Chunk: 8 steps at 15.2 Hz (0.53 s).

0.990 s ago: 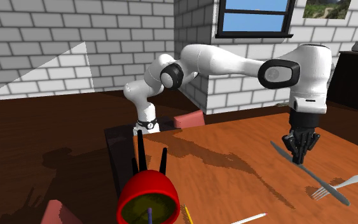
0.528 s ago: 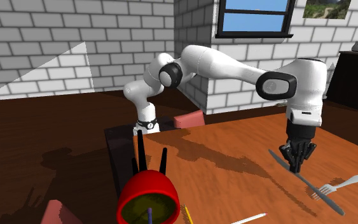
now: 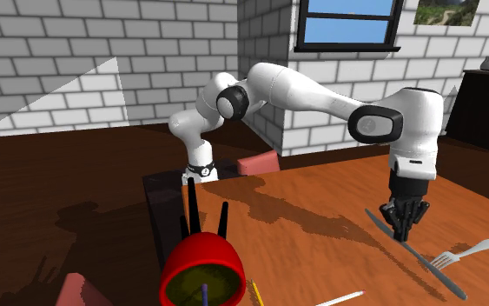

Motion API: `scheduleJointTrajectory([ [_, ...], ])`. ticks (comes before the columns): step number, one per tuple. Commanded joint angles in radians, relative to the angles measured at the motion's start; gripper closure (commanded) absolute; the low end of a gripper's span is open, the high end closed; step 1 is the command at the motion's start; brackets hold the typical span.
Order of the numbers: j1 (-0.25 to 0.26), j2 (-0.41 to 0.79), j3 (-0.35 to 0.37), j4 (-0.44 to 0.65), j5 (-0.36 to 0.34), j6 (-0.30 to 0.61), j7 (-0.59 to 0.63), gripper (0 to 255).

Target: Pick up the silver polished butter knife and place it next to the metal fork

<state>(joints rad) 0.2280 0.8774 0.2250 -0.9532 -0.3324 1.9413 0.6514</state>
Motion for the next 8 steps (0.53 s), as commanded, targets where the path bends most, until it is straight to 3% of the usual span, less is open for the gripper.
scheduleJointTrajectory([
  [1, 0.0, 0.0, 0.0, 0.0, 0.0, 0.0, 0.0, 255],
  [2, 0.0, 0.0, 0.0, 0.0, 0.0, 0.0, 0.0, 255],
  [3, 0.0, 0.0, 0.0, 0.0, 0.0, 0.0, 0.0, 0],
  [8, 0.0, 0.0, 0.0, 0.0, 0.0, 0.0, 0.0, 0],
])
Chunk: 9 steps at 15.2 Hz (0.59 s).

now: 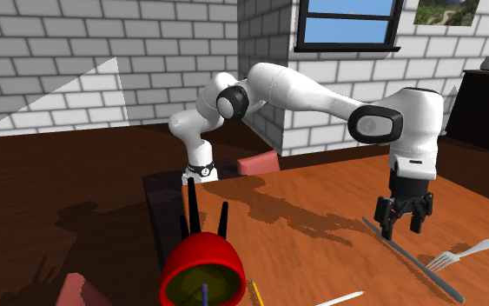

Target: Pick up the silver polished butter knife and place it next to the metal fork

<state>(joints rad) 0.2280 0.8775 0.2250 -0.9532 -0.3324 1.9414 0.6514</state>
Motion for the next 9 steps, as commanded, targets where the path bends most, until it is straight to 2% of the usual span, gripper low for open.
scheduleJointTrajectory([
  [1, 0.002, -0.015, 0.002, 0.007, 0.002, -0.022, -0.002, 0],
  [4, 0.011, -0.046, 0.007, 0.045, 0.009, -0.09, -0.008, 0],
  [9, 0.011, -0.046, 0.007, 0.045, 0.009, -0.09, -0.008, 0],
])
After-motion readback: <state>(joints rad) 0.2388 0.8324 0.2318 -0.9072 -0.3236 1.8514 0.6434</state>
